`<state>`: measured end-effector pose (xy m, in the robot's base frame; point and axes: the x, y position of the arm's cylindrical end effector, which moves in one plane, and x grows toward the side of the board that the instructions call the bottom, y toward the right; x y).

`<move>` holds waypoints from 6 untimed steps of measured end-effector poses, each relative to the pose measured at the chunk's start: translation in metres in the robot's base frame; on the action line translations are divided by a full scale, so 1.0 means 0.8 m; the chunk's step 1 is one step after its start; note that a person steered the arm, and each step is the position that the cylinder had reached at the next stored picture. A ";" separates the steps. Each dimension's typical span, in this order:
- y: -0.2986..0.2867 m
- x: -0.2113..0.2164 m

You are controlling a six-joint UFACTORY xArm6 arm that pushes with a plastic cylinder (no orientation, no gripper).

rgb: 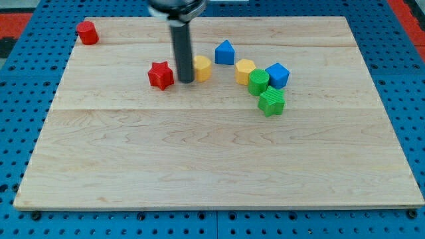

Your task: Move the red star slightly towards the yellow heart

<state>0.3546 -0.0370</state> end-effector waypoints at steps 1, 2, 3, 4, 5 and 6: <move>-0.004 -0.014; -0.027 0.038; -0.062 0.070; -0.127 0.047; -0.100 -0.003; -0.073 -0.044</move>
